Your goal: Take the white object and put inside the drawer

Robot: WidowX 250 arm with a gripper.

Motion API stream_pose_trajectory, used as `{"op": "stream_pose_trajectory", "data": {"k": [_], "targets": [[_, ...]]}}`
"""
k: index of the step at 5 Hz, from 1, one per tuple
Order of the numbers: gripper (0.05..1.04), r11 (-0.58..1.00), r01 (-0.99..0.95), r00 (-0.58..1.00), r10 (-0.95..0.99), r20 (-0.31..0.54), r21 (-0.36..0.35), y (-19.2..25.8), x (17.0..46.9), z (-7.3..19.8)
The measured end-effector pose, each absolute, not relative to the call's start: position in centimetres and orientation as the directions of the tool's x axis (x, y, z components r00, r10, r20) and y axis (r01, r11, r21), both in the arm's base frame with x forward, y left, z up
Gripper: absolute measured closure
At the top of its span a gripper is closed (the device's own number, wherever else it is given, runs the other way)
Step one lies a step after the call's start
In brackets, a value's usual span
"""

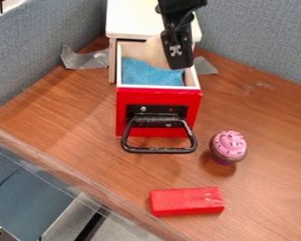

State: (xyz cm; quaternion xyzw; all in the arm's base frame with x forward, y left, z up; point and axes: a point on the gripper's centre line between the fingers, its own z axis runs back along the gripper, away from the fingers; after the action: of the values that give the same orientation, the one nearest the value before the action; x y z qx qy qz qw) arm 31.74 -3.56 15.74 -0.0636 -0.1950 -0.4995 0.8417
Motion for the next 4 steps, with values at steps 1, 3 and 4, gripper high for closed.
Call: {"op": "stream_pose_trajectory", "data": {"k": [1, 3, 4], "targets": [[0.399, 0.578, 0.814, 0.522, -0.771, 0.365, 0.055, -2.2, 33.3, 14.9], [0.399, 0.668, 0.743, 0.622, -0.716, 0.317, 0.053, -0.4, 35.8, 12.7], [0.399, 0.691, 0.719, 0.645, -0.701, 0.304, 0.068, 0.2, 36.6, 12.4]]}}
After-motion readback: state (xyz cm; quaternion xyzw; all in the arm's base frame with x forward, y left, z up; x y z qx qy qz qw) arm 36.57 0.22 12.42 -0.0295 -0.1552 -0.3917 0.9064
